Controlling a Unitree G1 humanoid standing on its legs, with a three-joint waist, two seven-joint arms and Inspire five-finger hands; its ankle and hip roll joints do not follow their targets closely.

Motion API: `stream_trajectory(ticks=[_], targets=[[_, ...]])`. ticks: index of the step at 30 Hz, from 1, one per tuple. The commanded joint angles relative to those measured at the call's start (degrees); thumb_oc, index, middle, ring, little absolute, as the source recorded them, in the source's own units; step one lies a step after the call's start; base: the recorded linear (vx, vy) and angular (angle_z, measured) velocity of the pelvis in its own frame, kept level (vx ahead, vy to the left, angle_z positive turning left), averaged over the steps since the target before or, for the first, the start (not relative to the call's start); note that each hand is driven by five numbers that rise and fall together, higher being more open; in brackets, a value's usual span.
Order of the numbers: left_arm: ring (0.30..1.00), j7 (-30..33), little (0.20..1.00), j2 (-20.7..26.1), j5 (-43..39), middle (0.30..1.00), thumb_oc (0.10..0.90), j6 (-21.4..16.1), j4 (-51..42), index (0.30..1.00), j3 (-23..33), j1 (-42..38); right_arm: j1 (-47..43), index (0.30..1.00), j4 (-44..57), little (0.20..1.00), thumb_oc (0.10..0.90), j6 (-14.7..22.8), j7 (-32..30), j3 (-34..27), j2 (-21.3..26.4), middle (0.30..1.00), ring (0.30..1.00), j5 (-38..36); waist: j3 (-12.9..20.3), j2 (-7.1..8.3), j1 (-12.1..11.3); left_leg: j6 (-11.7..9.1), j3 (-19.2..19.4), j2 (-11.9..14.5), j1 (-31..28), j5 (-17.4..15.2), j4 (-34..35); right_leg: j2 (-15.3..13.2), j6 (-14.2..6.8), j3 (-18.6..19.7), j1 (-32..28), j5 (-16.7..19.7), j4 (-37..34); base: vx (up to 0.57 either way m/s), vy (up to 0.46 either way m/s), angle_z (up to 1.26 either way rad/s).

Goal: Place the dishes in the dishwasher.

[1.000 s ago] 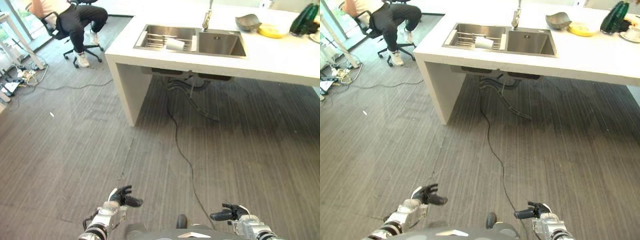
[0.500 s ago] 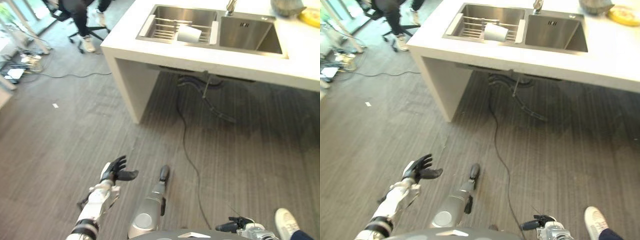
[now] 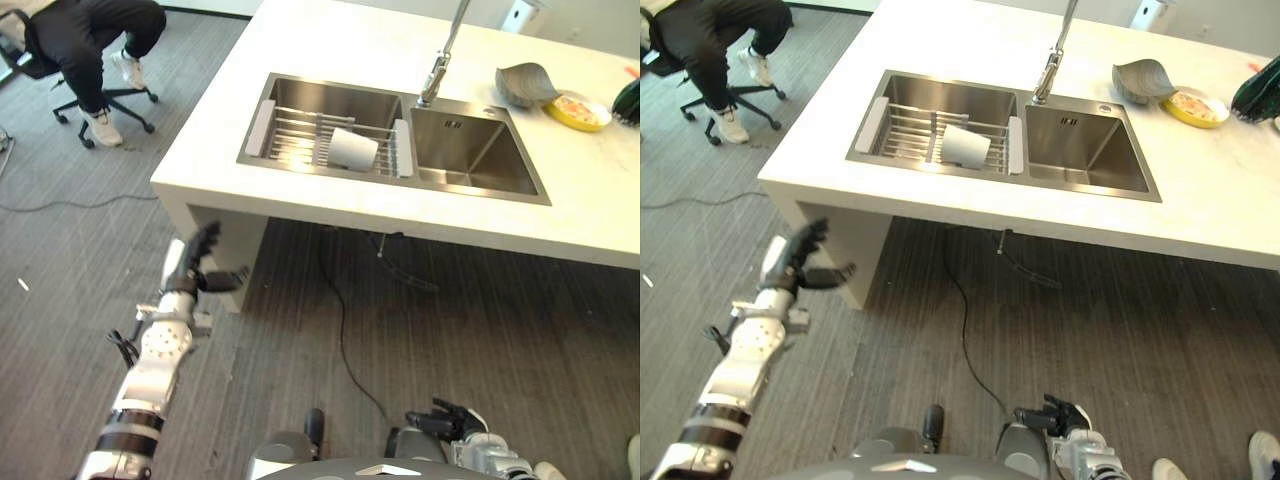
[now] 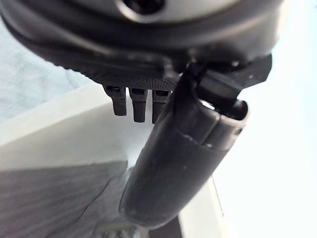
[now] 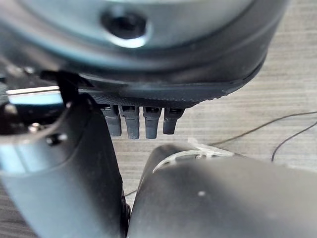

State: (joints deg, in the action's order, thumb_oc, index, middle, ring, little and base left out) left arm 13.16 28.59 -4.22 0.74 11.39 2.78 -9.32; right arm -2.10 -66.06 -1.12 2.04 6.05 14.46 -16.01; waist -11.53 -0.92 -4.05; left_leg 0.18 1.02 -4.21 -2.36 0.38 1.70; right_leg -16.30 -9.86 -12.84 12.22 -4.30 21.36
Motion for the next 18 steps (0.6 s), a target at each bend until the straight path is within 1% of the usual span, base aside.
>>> stream_trajectory(ticks=[1, 2, 3, 4, 5, 7, 9, 10, 11, 12, 13, 14, 16, 17, 18], targets=[[0.9, 5.63, 0.9, 5.34, 3.14, 0.9, 0.8, -5.84, -5.38, 0.9, 1.77, -5.34, -2.05, 0.9, -4.21, 0.9, 0.8, -0.2, -0.96, -0.52, 1.21, 0.9, 0.9, -2.11, 0.22, 1.56, -0.98, -2.4, -3.49, 5.99, -1.62, -1.19, 2.67, 2.45, -1.99, 4.01, -4.31, 5.93, -11.73, 0.22, -0.172, 0.31], [0.9, 6.58, 0.9, 6.17, 4.57, 0.9, 0.8, -5.6, -5.55, 0.9, 2.15, -5.44, -2.09, 0.9, -4.33, 0.9, 0.8, -0.32, -0.99, -0.38, 1.06, 0.9, 0.9, -2.26, 0.43, 1.72, -0.53, -3.0, -3.77, 6.25, -2.72, -1.99, 2.92, 2.25, -3.23, 5.96, -4.0, 8.54, -14.66, 0.32, -0.276, 0.49], [0.9, 7.1, 0.9, 6.65, 5.8, 0.9, 0.8, -5.74, -7.2, 0.9, 2.67, -6.01, -1.31, 0.9, -4.34, 0.9, 0.8, -0.53, -0.89, -0.38, 0.27, 0.9, 0.9, -2.35, 1.07, 2.31, -0.74, -3.45, -3.94, 6.09, -3.01, -2.37, 2.99, 2.12, -3.31, 6.22, -4.98, 8.49, -16.52, 0.34, -0.322, 0.87], [0.9, 8.08, 0.9, 6.02, 6.77, 0.9, 0.8, -5.94, -8.89, 0.9, 3.07, -6.55, -0.23, 0.9, -3.71, 0.9, 0.8, -0.26, -0.36, 1.55, -1.17, 0.9, 0.9, -1.45, 2.02, 2.88, -0.22, -4.53, -3.27, 7.18, -3.72, -2.84, 3.14, 2.14, -3.71, 5.86, -6.54, 9.81, -18.46, 0.32, -0.353, 0.89], [0.9, 8.11, 0.9, 5.61, 7.0, 0.9, 0.8, -6.23, -9.64, 0.9, 3.13, -6.62, 0.52, 0.9, -3.32, 0.9, 0.8, -0.23, -0.1, 1.9, -1.37, 0.9, 0.9, -1.04, 2.35, 2.79, 0.41, -5.19, -3.69, 8.2, -4.23, -2.71, 3.22, 2.75, -3.57, 6.57, -6.41, 10.16, -17.5, 0.29, -0.343, 0.89], [0.9, 5.7, 0.9, 5.38, 7.2, 0.9, 0.8, -7.06, -12.61, 0.9, 2.1, -6.61, 1.74, 0.9, -2.86, 0.9, 0.8, -0.19, 0.63, 3.08, -1.25, 0.9, 0.9, -0.74, 3.72, 1.77, 1.14, -6.46, -4.61, 11.27, -4.5, -2.69, 2.79, 4.84, -2.39, 5.1, -7.13, 8.29, -18.13, 0.24, -0.34, 0.69], [0.9, 5.65, 0.9, 5.35, 7.19, 0.9, 0.8, -7.03, -12.67, 0.9, 2.14, -6.53, 1.79, 0.9, -2.86, 0.9, 0.8, -0.18, 0.63, 3.09, -1.22, 0.9, 0.9, -0.73, 3.78, 1.59, 1.32, -6.57, -4.8, 11.51, -4.48, -2.75, 2.79, 5.03, -2.28, 4.83, -7.29, 8.28, -18.26, 0.13, -0.212, 0.52], [0.9, 4.49, 0.9, 4.56, 6.54, 0.9, 0.8, -7.31, -13.11, 0.9, -0.09, -8.02, 2.14, 0.9, -2.59, 0.9, 0.8, 0.17, 0.83, 4.44, -1.29, 0.9, 0.9, -1.09, 4.23, 0.74, 1.83, -7.27, -5.78, 13.59, -4.15, -2.42, 0.87, 7.22, -0.72, 4.82, -8.36, 6.33, -18.26, 0.17, -0.319, 0.13], [0.9, 3.65, 0.9, 4.09, 5.8, 0.9, 0.8, -7.35, -13.07, 0.9, -1.46, -8.83, 2.19, 0.9, -2.13, 0.9, 0.8, 0.24, 0.8, 5.02, -1.09, 0.9, 0.9, -1.42, 4.29, 0.44, 2.06, -7.45, -6.12, 14.29, -3.75, -1.62, -0.77, 8.15, -0.18, 4.92, -8.87, 5.62, -18.39, 0.2, -0.379, -0.04], [0.9, 2.8, 0.9, 3.73, 5.43, 0.9, 0.8, -7.23, -13.18, 0.9, -2.55, -9.6, 2.22, 0.9, -1.57, 0.9, 0.8, 0.24, 0.86, 5.37, -0.96, 0.9, 0.9, -1.76, 4.25, 0.17, 2.1, -7.46, -6.49, 14.68, -3.29, -1.22, -2.39, 8.85, 0.31, 4.83, -9.44, 5.07, -18.65, 0.08, -0.164, -0.26], [0.9, 2.79, 0.9, 3.7, 5.42, 0.9, 0.8, -7.24, -13.09, 0.9, -2.63, -9.72, 2.25, 0.9, -1.52, 0.9, 0.8, 0.22, 0.86, 5.3, -0.93, 0.9, 0.9, -1.78, 4.21, 0.08, 2.12, -7.52, -6.63, 14.76, -3.15, -1.39, -2.68, 8.93, 0.37, 4.71, -9.53, 5.08, -18.71, 0.11, -0.233, -0.16], [0.9, 1.05, 0.9, 2.55, 4.27, 0.9, 0.8, -7.03, -12.99, 0.9, -5.18, -11.12, 2.19, 0.9, -0.31, 0.9, 0.8, 0.68, 0.69, 5.91, -0.74, 0.9, 0.9, -2.6, 3.96, -0.24, 2.31, -7.68, -6.92, 15.26, -1.83, 0.61, -6.92, 10.17, 1.4, 4.29, -11.59, 4.05, -19.49, 0.12, -0.237, -0.19], [0.9, -0.02, 0.9, 1.7, 4.12, 0.9, 0.8, -6.6, -12.71, 0.9, -7.73, -12.48, 2.65, 0.9, 1.73, 0.9, 0.8, 0.75, 0.24, 6.08, -0.51, 0.9, 0.9, -3.6, 3.18, -0.28, 2.75, -7.81, -6.71, 15.63, 0.14, 3.34, -12.03, 10.88, 2.41, 3.82, -13.29, 3.52, -20.01, 0.12, -0.234, -0.38], [0.9, -0.42, 0.9, 1.16, 4.21, 0.9, 0.8, -6.41, -12.35, 0.9, -8.75, -12.99, 3.08, 0.9, 2.94, 0.9, 0.8, 0.83, 0.08, 6.19, -0.26, 0.9, 0.9, -3.99, 2.8, -0.04, 2.98, -7.55, -6.03, 15.57, 1.02, 4.18, -14.22, 10.93, 2.81, 3.59, -13.88, 3.43, -20.21, 0.09, -0.155, -0.41], [0.9, -0.93, 0.9, 0.72, 4.32, 0.9, 0.8, -6.31, -11.79, 0.9, -9.96, -13.45, 3.41, 0.9, 3.93, 0.9, 0.8, 0.78, 0.11, 6.34, -0.04, 0.9, 0.9, -4.25, 2.62, 0.11, 3.27, -7.31, -5.28, 15.51, 1.2, 4.05, -14.99, 11.08, 3.08, 3.59, -14.53, 3.3, -20.68, 0.1, -0.124, -0.27]])
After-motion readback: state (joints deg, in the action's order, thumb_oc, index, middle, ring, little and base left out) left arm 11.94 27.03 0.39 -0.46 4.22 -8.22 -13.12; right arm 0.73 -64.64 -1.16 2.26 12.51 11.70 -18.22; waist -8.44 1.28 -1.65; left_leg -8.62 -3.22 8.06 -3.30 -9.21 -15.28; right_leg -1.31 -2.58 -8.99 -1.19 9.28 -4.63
